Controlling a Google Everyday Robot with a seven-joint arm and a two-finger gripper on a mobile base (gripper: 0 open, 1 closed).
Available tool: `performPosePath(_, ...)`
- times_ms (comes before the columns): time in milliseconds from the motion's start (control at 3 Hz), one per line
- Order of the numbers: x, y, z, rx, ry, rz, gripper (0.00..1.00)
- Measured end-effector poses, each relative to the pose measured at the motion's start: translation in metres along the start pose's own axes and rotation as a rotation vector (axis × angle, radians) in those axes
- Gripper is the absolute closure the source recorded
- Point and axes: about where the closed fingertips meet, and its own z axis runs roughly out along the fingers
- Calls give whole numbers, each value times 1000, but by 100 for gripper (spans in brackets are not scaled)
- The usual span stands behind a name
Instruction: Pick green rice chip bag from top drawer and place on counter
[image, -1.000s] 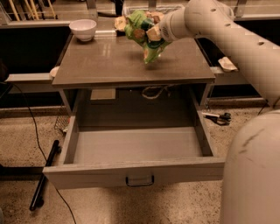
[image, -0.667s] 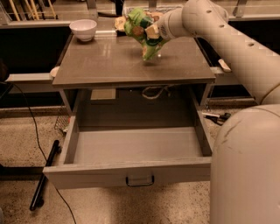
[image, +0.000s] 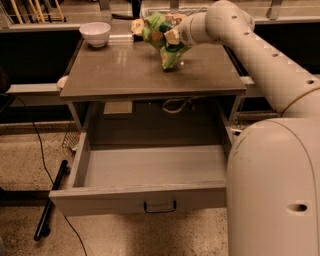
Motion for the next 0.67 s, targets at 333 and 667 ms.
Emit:
performPosePath(333,3,-4,-2,1,-8,15,6)
performPosePath(667,3,-9,-27,-9,-27,23,0)
